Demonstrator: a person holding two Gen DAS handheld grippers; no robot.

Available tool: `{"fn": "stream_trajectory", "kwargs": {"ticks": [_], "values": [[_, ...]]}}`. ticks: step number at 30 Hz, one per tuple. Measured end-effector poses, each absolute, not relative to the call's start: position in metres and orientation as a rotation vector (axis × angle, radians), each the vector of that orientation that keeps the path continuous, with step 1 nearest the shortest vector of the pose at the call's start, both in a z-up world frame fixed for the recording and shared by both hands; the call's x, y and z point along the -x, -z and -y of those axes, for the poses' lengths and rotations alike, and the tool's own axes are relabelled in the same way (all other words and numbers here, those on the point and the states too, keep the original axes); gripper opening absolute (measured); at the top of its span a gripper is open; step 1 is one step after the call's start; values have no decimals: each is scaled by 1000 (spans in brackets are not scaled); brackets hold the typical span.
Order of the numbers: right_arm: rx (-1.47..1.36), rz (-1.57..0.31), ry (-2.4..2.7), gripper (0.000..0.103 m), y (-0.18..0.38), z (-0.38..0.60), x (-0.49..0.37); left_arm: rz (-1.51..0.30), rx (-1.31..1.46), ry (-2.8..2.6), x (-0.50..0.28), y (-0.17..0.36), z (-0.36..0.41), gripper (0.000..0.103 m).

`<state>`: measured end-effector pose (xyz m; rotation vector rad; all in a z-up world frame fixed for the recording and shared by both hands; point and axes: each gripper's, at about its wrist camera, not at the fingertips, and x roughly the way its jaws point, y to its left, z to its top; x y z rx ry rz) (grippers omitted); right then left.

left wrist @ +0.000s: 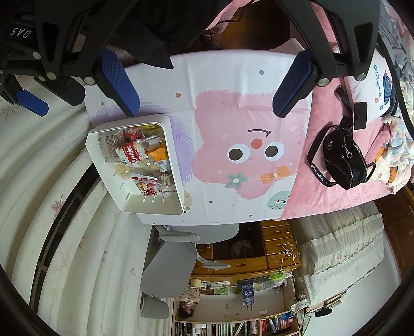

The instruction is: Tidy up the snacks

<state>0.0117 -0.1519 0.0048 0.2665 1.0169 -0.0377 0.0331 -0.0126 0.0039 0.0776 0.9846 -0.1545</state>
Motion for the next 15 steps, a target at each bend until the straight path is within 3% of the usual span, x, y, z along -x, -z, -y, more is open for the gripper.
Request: {"fn": "stream_trajectory", "kwargs": {"ticks": [15], "values": [[-269,-1019,39,103,-4,153,-13,-981,-85,151,-36,-2,11,102]]}}
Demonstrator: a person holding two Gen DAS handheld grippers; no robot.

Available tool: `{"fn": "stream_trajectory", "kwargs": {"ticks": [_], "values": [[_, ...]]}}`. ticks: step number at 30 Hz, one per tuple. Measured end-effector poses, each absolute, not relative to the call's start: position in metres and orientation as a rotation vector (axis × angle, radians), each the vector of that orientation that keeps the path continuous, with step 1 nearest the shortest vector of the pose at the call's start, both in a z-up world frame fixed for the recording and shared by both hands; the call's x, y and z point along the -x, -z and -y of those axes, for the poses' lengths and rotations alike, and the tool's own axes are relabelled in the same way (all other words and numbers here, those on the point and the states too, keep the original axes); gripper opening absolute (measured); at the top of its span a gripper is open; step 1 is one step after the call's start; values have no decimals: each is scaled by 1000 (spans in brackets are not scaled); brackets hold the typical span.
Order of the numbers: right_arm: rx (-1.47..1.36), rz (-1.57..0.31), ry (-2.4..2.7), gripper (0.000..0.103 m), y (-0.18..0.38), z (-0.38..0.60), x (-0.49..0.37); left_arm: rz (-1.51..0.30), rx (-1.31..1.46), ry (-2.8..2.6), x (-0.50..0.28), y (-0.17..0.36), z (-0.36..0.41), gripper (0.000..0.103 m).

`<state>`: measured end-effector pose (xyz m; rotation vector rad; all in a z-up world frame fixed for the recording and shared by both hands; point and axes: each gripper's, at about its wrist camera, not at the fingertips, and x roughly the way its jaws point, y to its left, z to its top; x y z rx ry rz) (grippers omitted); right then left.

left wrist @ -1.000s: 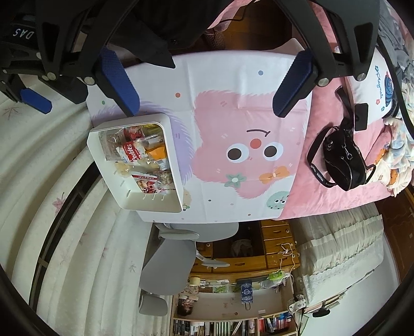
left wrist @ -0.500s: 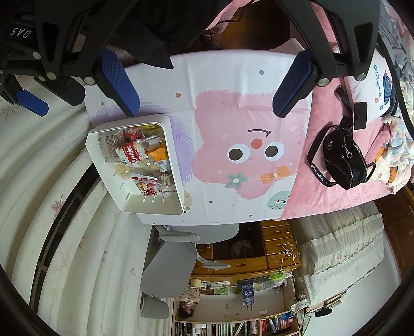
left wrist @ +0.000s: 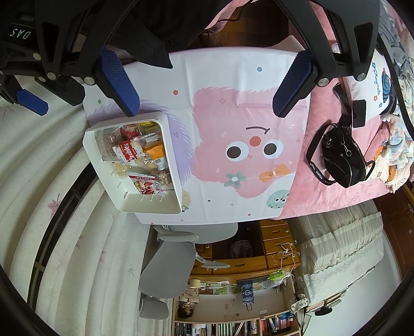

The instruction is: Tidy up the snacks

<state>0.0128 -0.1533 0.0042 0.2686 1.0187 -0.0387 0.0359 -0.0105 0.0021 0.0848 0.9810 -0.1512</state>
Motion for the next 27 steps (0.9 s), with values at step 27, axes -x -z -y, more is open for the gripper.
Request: {"fn": "stream_trajectory", "kwargs": {"ticks": [27], "values": [[-268,-1044,34,103,2,138,-28,-990,-85,140,-59,5,-2,102]]}}
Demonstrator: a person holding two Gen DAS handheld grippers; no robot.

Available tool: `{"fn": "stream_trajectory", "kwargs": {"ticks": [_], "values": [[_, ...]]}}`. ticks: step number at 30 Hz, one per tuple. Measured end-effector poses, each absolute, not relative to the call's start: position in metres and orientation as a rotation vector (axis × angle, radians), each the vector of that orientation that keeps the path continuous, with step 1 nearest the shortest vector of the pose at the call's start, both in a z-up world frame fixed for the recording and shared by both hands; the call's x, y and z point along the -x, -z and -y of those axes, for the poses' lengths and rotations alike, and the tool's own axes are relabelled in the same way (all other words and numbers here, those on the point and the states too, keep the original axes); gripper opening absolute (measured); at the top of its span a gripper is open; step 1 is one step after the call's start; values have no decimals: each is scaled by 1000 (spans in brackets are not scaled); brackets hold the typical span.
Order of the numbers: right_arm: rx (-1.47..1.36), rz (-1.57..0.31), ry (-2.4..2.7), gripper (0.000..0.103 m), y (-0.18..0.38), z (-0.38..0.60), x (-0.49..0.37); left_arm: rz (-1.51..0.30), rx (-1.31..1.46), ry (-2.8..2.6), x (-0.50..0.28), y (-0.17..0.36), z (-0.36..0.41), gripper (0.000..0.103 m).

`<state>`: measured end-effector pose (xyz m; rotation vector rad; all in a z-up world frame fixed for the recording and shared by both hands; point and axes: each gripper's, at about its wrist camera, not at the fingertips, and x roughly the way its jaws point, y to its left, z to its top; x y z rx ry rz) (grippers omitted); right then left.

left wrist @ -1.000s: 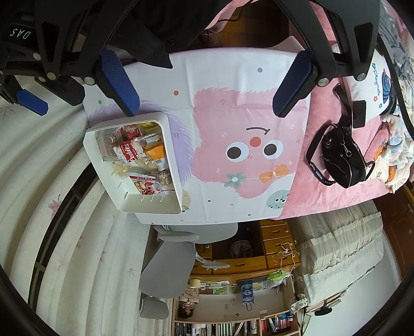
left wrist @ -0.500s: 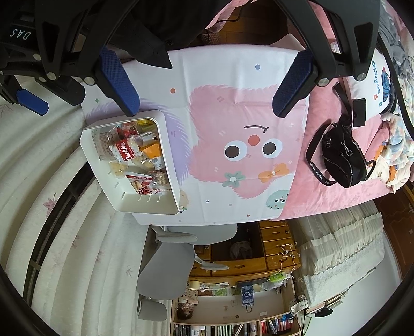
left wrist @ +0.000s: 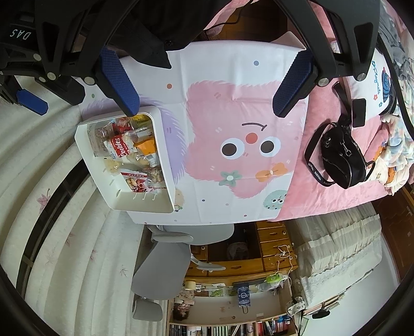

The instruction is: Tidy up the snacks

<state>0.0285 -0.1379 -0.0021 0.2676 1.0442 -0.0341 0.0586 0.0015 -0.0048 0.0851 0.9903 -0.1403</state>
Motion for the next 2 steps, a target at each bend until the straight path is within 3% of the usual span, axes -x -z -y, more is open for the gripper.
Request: {"fn": "stream_trajectory", "kwargs": {"ticks": [2], "values": [[-269,-1045,35,103,2,138,-29,-990,-89,143,-61,5,1,102]]}}
